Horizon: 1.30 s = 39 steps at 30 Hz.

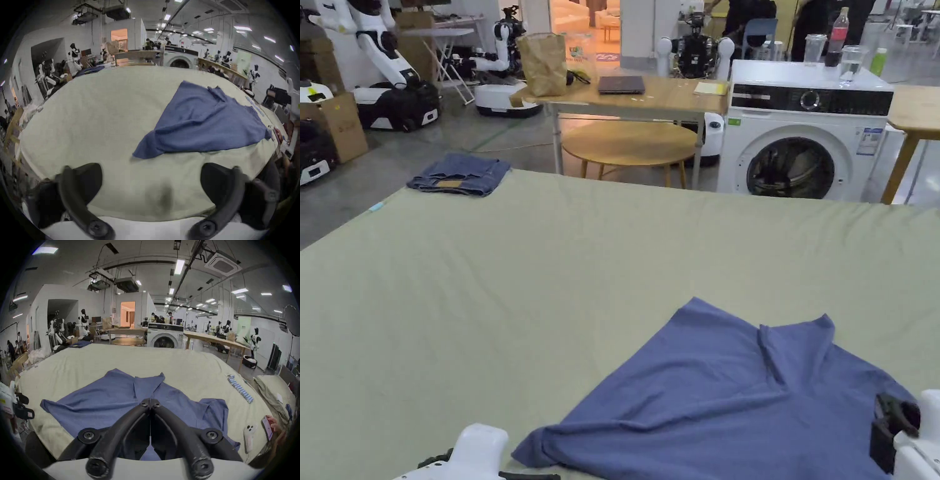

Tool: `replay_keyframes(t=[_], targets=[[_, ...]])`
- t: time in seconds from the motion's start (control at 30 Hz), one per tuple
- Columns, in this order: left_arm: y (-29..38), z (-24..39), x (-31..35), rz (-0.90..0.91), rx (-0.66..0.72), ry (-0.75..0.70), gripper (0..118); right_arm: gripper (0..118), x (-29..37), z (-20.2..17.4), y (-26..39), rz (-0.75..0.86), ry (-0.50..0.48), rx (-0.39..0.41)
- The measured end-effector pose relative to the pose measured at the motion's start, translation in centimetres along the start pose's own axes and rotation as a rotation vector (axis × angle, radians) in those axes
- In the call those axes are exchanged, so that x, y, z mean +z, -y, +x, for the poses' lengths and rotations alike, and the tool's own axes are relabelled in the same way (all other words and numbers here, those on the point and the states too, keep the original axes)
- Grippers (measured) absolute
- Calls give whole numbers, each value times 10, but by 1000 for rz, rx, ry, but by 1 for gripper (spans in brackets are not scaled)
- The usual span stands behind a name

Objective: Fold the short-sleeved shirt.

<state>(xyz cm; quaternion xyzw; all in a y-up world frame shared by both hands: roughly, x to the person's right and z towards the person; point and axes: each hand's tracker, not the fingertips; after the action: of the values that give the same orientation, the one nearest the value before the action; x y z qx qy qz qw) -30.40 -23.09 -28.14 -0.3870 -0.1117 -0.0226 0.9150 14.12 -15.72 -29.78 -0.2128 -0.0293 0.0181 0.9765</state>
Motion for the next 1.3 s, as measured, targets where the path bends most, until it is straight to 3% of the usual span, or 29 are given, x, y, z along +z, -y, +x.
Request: replay_keyframes(t=[0.2, 0.3, 0.33, 0.4, 0.53, 0.67, 0.7, 0.77, 0.8, 0.83, 0.9, 1.03, 1.13, 1.17, 1.2, 1.23, 1.3], targets=[[-20, -17, -31, -5, 29, 57, 118, 0, -27, 0, 6, -52, 4, 3], [-27, -21, -54, -33, 24, 180, 112, 0, -38, 4, 8, -74, 21, -9], [-29, -23, -59, -25, 42, 222, 92, 0, -41, 6, 8, -77, 27, -17], [-38, -26, -70, -64, 96, 259, 0, 0, -47, 12, 8, -91, 28, -31], [-46, -20, -65, -79, 18, 194, 0, 0, -64, 30, 3, -107, 53, -9], [-55, -16, -48, -55, -2, 185, 0, 0, -111, 68, -11, -152, 71, -36], [-57, -16, -44, -40, 3, 192, 0, 7, -130, 81, -15, -174, 75, -31], [-60, -8, -34, -16, 16, 204, 0, 95, -172, 100, -22, -271, 42, -30], [-61, -8, -32, -12, 18, 209, 0, 118, -194, 106, -24, -337, 33, -22], [-62, -7, -31, -12, 18, 211, 0, 115, -208, 110, -24, -373, -45, 11], [-61, -3, -32, -14, 3, 198, 0, 115, -242, 119, -35, -346, 44, 49], [-57, -3, -41, -42, -14, 170, 0, 111, -287, 123, -20, -423, 47, 68], [-58, -3, -45, -57, -10, 164, 0, 65, -287, 119, 1, -531, -7, 1], [-56, -4, -46, -59, -8, 161, 0, 24, -275, 113, -5, -439, 31, -14], [-57, -3, -47, -63, -7, 160, 0, 7, -265, 107, -5, -413, 26, 4], [-59, -3, -48, -65, -6, 157, 0, 0, -257, 102, -1, -422, -2, -16], [-66, 3, -50, -69, 3, 136, 0, 0, -241, 93, -6, -402, -10, 6]])
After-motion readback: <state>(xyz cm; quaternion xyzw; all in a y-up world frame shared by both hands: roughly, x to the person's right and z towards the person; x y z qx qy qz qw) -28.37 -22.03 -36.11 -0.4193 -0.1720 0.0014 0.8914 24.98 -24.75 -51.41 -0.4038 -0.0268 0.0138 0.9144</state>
